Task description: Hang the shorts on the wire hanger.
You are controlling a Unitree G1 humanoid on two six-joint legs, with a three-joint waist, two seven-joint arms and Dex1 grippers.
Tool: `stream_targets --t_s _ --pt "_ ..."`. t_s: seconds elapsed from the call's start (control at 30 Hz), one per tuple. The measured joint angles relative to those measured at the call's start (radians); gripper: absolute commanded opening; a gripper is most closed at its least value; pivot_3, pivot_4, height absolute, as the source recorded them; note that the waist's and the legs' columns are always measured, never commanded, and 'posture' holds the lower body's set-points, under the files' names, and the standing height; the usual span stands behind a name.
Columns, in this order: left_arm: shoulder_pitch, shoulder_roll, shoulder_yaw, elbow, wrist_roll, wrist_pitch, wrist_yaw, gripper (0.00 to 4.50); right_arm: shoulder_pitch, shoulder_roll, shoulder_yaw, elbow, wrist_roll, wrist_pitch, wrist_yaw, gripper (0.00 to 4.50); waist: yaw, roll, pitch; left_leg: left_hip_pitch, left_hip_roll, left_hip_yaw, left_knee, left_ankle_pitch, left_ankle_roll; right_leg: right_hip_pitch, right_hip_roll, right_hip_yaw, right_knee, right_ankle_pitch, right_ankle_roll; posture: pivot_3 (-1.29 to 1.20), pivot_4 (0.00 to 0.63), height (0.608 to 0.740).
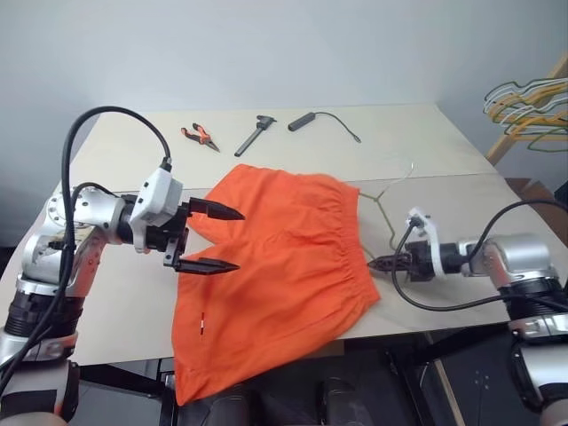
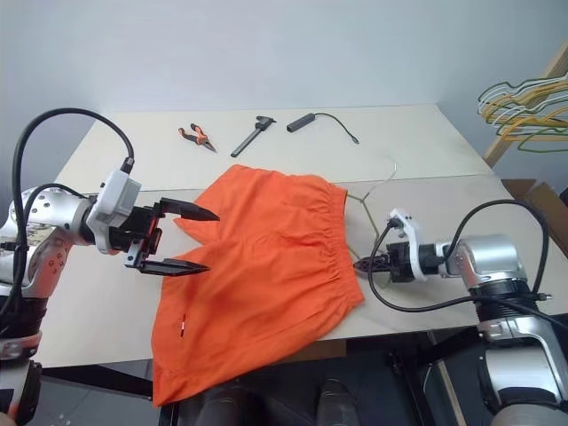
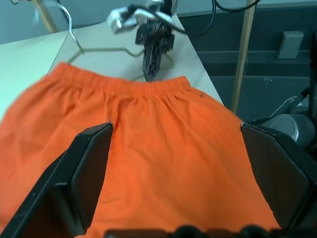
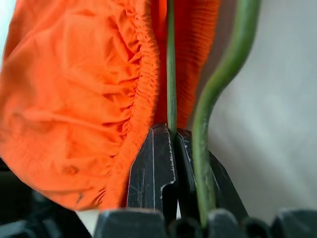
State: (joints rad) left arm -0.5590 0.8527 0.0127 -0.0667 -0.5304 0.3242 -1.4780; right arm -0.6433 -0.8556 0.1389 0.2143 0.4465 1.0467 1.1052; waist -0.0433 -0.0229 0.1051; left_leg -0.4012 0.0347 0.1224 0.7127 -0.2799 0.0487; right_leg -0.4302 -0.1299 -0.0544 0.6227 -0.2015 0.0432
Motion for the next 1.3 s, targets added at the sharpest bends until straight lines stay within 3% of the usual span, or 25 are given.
stream_targets --t_s 0.2,0.4,0.73,0.87,1.03,1.17,1.3 --pt "-0.121 -0.006 -0.008 0.103 0.043 -0.059 -0.023 4.47 -0.055 -0.131 0.007 -0.167 -0.031 -0.028 0.034 0.00 -0.006 0.000 0.000 -0.003 0.000 0.001 0.000 0.001 -0.001 -0.004 0.000 0.000 0.001 0.000 0.000 -0.12 0.054 0.740" --pt "-0.238 -0.060 -0.035 0.248 0.104 -0.143 -0.032 4.47 -0.062 -0.156 0.019 -0.251 -0.042 -0.035 0.045 0.00 -0.019 0.000 -0.001 -0.006 0.000 0.003 0.002 0.001 -0.002 -0.006 0.000 0.000 0.002 0.000 0.000 -0.17 0.040 0.740" --pt "-0.651 -0.135 -0.105 0.742 0.298 -0.476 -0.101 4.47 -0.252 -0.168 0.200 -0.438 -0.158 -0.118 0.094 0.00 -0.072 0.000 -0.003 -0.009 0.000 0.011 0.004 0.001 -0.002 -0.008 0.000 0.001 0.003 0.001 0.001 -0.21 0.024 0.740" --pt "-0.689 -0.136 -0.191 0.840 0.306 -0.566 -0.131 4.47 -0.299 -0.147 0.244 -0.451 -0.183 -0.138 0.122 0.00 -0.095 0.000 -0.003 -0.011 0.000 0.011 0.005 0.001 -0.002 -0.010 0.000 0.001 0.004 0.002 0.003 -0.22 0.014 0.740" --pt "-0.684 -0.088 -0.395 0.844 0.270 -0.675 -0.132 4.47 -0.325 -0.126 0.264 -0.449 -0.209 -0.165 0.141 0.00 -0.118 0.000 -0.005 -0.012 0.001 0.010 0.006 0.001 -0.001 -0.012 0.000 0.003 0.006 0.002 0.004 -0.21 0.006 0.740" --pt "-0.683 -0.105 -0.439 0.881 0.309 -0.742 -0.132 4.47 -0.325 -0.110 0.283 -0.446 -0.227 -0.172 0.156 0.00 -0.131 0.000 -0.005 -0.014 0.001 0.010 0.011 0.000 0.001 -0.013 0.000 0.004 0.006 0.003 0.004 -0.21 0.004 0.740" --pt "-0.683 -0.122 -0.448 0.909 0.362 -0.766 -0.132 3.61 -0.325 -0.102 0.283 -0.446 -0.230 -0.173 0.161 0.00 -0.137 0.000 -0.005 -0.014 0.001 0.010 0.014 -0.001 0.003 -0.013 -0.001 0.005 0.007 0.003 0.005 -0.22 0.004 0.740"
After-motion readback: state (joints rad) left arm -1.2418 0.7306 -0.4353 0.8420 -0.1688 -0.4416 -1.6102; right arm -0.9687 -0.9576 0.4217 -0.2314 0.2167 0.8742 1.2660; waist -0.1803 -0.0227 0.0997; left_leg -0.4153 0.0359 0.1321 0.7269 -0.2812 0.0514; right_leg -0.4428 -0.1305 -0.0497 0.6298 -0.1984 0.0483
